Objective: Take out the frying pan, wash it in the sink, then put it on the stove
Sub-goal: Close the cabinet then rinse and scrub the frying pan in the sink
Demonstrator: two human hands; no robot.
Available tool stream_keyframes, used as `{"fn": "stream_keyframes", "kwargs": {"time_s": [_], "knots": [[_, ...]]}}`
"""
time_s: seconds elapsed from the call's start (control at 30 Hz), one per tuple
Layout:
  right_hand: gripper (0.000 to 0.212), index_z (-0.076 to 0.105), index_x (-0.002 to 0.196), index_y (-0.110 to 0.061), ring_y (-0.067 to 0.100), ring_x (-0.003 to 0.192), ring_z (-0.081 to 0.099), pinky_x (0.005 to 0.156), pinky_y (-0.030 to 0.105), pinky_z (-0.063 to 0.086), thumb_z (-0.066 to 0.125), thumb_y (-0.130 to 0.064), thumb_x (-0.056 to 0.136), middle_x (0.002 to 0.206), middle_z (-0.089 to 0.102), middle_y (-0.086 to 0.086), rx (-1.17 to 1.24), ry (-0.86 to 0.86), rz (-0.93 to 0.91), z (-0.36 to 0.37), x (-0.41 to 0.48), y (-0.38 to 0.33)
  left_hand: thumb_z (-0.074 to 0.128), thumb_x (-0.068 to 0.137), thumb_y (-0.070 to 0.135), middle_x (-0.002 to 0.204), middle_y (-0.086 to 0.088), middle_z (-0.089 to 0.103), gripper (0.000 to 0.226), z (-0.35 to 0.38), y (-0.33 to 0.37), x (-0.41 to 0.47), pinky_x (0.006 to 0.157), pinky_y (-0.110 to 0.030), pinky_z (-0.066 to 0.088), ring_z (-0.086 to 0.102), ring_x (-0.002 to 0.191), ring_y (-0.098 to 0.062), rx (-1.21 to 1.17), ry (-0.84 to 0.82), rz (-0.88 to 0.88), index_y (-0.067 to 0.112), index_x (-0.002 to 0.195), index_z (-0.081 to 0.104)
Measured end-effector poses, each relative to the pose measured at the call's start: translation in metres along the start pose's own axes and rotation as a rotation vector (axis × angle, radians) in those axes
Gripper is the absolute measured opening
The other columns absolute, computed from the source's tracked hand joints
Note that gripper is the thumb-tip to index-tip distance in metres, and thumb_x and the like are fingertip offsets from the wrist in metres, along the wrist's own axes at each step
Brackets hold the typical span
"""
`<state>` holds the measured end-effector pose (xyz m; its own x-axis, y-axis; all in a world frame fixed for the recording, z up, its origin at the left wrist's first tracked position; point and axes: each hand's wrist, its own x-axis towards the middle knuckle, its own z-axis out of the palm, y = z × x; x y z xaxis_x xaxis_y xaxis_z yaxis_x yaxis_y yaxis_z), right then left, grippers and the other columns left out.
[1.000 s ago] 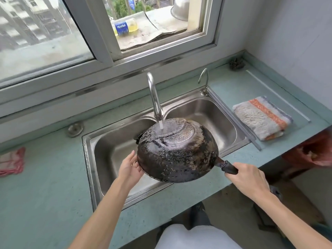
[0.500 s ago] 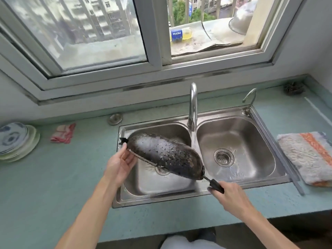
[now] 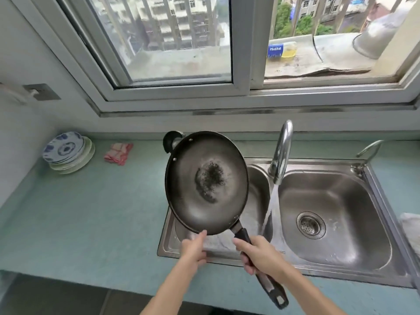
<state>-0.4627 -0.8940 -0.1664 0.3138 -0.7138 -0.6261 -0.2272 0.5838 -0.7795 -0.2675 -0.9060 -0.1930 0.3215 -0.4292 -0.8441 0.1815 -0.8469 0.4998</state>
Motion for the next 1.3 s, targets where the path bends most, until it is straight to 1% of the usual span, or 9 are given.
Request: {"fn": "stream_keyframes", "kwargs": {"time_s": [0.17,0.27,0.43,0.6,0.73,0.87,0.97,1.2,1.3], "knots": [[0.034,0.048,0.061,-0.019,0.012,0.04,0.033,0.043,0.02,0.028,0.071,-0.017,0.087,0.053,0.034,-0.002,0.217,-0.124,0.023,0.01,0.018,-0.007,0.067,0.087,0.047,0.121,-0.027,0.065,0.046,0.003,0.005,0.012,0.097,-0.048,0.052,0.065,0.113,-0.038,-0.487,-0.35,-0.107,0.012,0.115,0.055],[0.041,0.045,0.054,-0.021,0.012,0.039,0.034,0.042,0.02,0.029,0.074,-0.011,0.083,0.051,0.033,-0.001,0.288,-0.146,0.064,0.019,0.02,0.001,0.066,0.088,0.044,0.111,-0.026,0.065,0.052,0.019,0.018,0.015,0.088,-0.046,0.054,0.065,0.099,-0.038,-0.553,-0.434,-0.108,0.002,0.118,0.061],[0.034,0.048,0.061,-0.015,0.016,0.04,0.046,0.043,0.022,0.037,0.077,-0.015,0.079,0.051,0.041,0.003,0.287,-0.128,0.065,0.028,0.017,0.011,0.057,0.08,-0.004,0.064,-0.016,0.059,0.009,0.038,0.024,0.025,0.056,-0.033,0.051,0.058,0.057,-0.028,-0.369,-0.29,-0.031,-0.002,0.087,0.06],[0.038,0.059,0.08,-0.016,0.023,0.069,0.072,0.059,0.022,0.048,0.055,-0.051,0.094,0.064,0.06,0.004,0.032,-0.132,0.076,-0.005,0.011,-0.002,0.054,0.081,-0.004,0.073,-0.017,0.058,0.008,0.041,0.036,0.03,0.067,-0.037,0.05,0.057,0.066,-0.028,-0.356,-0.348,-0.055,0.001,0.078,0.059],[0.012,0.062,0.094,-0.018,0.022,0.084,0.071,0.079,0.047,0.057,0.051,-0.018,0.098,0.086,0.074,0.003,-0.187,0.311,0.031,-0.079,0.03,0.013,0.054,0.083,-0.002,0.068,-0.014,0.055,0.009,0.036,0.045,0.039,0.061,-0.032,0.046,0.052,0.061,-0.025,-0.273,-0.316,-0.016,0.003,0.077,0.058],[0.054,0.048,0.131,-0.011,0.028,0.122,0.051,0.103,0.041,0.042,0.041,0.008,0.081,0.131,0.054,0.008,-0.563,0.768,-0.236,-0.133,0.055,-0.02,0.056,0.082,-0.002,0.071,-0.014,0.054,0.007,0.031,0.045,0.048,0.058,-0.03,0.045,0.049,0.059,-0.024,-0.194,-0.296,-0.009,0.005,0.08,0.057],[0.061,0.041,0.137,-0.013,0.03,0.125,0.046,0.103,0.042,0.044,0.039,0.008,0.08,0.137,0.048,0.007,-0.814,0.648,-0.41,-0.141,0.079,-0.052,0.055,0.082,-0.002,0.073,-0.015,0.056,0.007,0.03,0.041,0.051,0.053,-0.03,0.047,0.051,0.059,-0.024,-0.169,-0.297,-0.014,0.004,0.084,0.057],[0.071,0.011,0.155,-0.011,0.023,0.15,0.014,0.122,0.032,0.017,0.04,0.001,0.092,0.164,0.012,0.004,-0.908,0.526,-0.301,-0.129,0.095,-0.04,0.055,0.081,-0.003,0.065,-0.012,0.053,0.011,0.028,0.039,0.049,0.056,-0.031,0.041,0.048,0.056,-0.022,-0.185,-0.302,-0.032,0.006,0.075,0.054],[0.08,0.008,0.155,-0.011,0.023,0.151,0.01,0.121,0.04,0.023,0.047,0.004,0.087,0.164,0.008,0.006,-1.115,0.422,-0.324,-0.146,0.109,-0.015,0.055,0.079,-0.003,0.068,-0.015,0.056,0.006,0.029,0.038,0.045,0.056,-0.031,0.045,0.051,0.058,-0.025,-0.189,-0.305,-0.044,0.003,0.079,0.057]]}}
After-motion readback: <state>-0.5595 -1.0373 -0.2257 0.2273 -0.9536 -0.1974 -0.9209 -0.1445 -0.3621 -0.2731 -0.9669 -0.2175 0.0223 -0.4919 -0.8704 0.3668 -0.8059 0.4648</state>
